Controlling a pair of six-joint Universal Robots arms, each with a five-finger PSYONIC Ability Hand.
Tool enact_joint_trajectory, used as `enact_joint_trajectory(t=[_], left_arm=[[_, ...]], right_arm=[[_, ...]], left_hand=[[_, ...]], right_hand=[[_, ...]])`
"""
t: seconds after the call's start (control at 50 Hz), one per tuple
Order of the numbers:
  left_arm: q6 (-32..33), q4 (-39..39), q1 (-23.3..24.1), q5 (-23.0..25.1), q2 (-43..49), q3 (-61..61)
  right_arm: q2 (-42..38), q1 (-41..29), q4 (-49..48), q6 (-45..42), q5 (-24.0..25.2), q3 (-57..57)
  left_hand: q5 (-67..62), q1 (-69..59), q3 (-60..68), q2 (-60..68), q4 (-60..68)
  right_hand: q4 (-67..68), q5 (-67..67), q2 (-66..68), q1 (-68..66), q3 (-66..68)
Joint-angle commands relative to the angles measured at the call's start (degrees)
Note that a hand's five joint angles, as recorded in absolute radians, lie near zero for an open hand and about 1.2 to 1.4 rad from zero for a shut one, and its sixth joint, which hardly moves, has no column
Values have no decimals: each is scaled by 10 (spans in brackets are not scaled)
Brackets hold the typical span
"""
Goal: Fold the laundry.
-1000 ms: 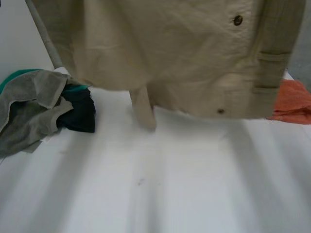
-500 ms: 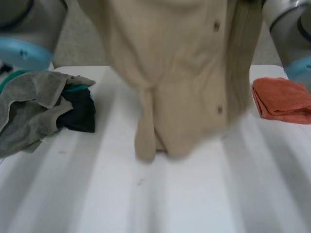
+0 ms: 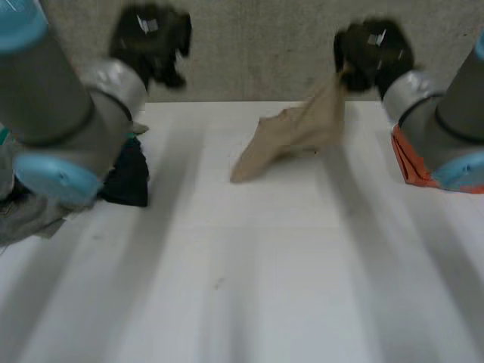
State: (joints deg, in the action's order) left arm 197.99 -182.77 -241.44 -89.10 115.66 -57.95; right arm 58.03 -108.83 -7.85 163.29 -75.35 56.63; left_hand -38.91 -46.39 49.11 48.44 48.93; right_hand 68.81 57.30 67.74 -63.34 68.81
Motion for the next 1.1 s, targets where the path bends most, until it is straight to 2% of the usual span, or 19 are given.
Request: enact_joint_trajectory(t=[0.02, 0.06, 0.14, 0.3, 0.42, 0.66, 0.7, 0.74, 0.76, 0.82, 0.9, 0.92, 1.0, 1.06, 1.1], left_arm=[[-58, -43, 12, -38, 55, -88], [-87, -42, 16, -56, 73, -89], [-122, -22, 27, -72, 91, -83], [-138, 28, 52, -79, 122, -51], [-149, 46, 53, -80, 154, -15], [-231, 139, 59, -74, 212, 47], [-241, 149, 61, -79, 216, 44], [-247, 155, 59, -84, 214, 43], [-245, 160, 55, -90, 203, 43], [-235, 172, 40, -107, 166, 32], [-202, 178, 7, -113, 43, -15], [-184, 179, -6, -102, -17, -33], [-129, 179, -24, -54, -164, -59], [-94, 195, -28, -2, -234, -63], [-81, 210, -29, 16, -240, -60]], right_arm=[[1, 2, -2, -62, 32, 96], [6, 0, 7, -80, 29, 103], [30, -9, 48, -84, 21, 99], [103, -45, 111, -83, 20, 91], [160, -75, 134, -82, 19, 88], [252, -118, 177, -70, 17, 88], [263, -118, 178, -60, 13, 90], [265, -117, 178, -52, 10, 92], [265, -112, 176, -48, 7, 92], [256, -95, 173, -48, 4, 91], [227, -51, 175, -57, 3, 88], [215, -35, 176, -64, 3, 86], [190, -2, 186, -82, 2, 79], [175, 12, 200, -90, -2, 74], [161, 17, 209, -97, -8, 69]], left_hand=[[129, 104, -131, -125, -130], [173, 148, -175, -168, -173], [178, 153, -180, -174, -179], [205, 180, -207, -201, -205], [214, 188, -216, -209, -214], [219, 194, -221, -214, -219], [30, 4, -32, -25, -30], [-251, -276, 249, 255, 250], [-310, -336, 308, 315, 310], [-311, -336, 309, 316, 311], [-311, -336, 309, 316, 311], [-311, -336, 309, 316, 311], [-311, -336, 309, 316, 311], [-311, -336, 309, 316, 311], [-311, -336, 309, 316, 311]], right_hand=[[112, 127, 123, -167, 112], [112, 127, 123, -167, 112], [112, 127, 123, -167, 112], [112, 127, 123, -167, 112], [112, 127, 123, -167, 112], [112, 127, 123, -167, 112], [112, 127, 123, -167, 112], [112, 127, 123, -167, 112], [112, 127, 123, -167, 112], [112, 127, 123, -167, 112], [112, 127, 123, -167, 112], [112, 127, 123, -167, 112], [112, 127, 123, -167, 112], [112, 127, 123, -167, 112], [112, 127, 123, -167, 112]])
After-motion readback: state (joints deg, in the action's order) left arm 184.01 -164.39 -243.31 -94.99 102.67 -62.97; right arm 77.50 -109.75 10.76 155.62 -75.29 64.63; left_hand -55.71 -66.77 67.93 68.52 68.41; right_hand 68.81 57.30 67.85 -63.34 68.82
